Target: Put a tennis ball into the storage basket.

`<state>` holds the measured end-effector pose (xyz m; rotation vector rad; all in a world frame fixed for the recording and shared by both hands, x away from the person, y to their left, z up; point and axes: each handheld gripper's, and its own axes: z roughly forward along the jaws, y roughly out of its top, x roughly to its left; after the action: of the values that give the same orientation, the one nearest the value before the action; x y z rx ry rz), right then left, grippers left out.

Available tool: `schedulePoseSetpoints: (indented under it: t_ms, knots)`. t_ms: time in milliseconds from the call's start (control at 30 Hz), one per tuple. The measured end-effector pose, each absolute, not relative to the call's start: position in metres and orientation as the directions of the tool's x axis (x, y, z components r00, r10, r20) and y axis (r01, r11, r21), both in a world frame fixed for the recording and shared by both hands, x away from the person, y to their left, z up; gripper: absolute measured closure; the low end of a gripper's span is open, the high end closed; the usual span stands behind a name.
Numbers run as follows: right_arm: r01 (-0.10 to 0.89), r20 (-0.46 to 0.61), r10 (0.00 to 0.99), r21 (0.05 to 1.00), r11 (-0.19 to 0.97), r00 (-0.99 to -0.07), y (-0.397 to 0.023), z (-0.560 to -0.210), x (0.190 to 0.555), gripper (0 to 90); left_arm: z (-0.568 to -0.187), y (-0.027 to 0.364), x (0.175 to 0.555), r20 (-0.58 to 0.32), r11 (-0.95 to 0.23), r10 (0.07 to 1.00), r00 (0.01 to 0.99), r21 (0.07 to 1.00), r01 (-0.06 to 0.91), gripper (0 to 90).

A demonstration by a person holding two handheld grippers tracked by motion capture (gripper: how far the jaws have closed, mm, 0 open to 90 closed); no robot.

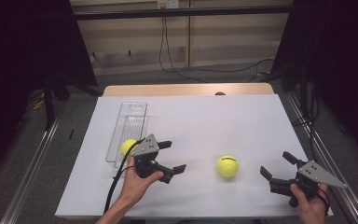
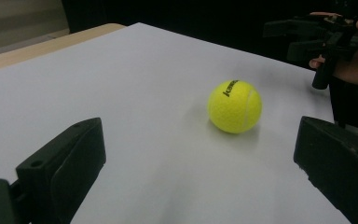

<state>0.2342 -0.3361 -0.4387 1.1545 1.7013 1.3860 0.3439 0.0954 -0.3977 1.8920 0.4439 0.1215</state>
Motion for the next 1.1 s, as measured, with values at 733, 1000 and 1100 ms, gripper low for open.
schedulePoseSetpoints:
  t_ms: [733, 1000, 1100]
  knots:
    - [0.226, 0.041, 0.915, 0.973, 0.055, -0.4, -0.337, -0.439, 0.234, 0.9, -0.387, 0.043, 0.373, -0.131, -0.393, 0.26, 0.957, 0.891, 0.229, 2.5]
    - [0.229, 0.043, 0.916, 0.972, 0.054, -0.399, -0.337, -0.439, 0.234, 0.8, -0.384, 0.025, 0.383, -0.139, -0.463, 0.215, 0.967, 0.857, 0.226, 2.8]
    - [0.229, 0.047, 0.916, 0.972, 0.049, -0.397, -0.337, -0.439, 0.234, 0.9, -0.38, 0.018, 0.386, -0.137, -0.479, 0.202, 0.97, 0.85, 0.22, 3.0]
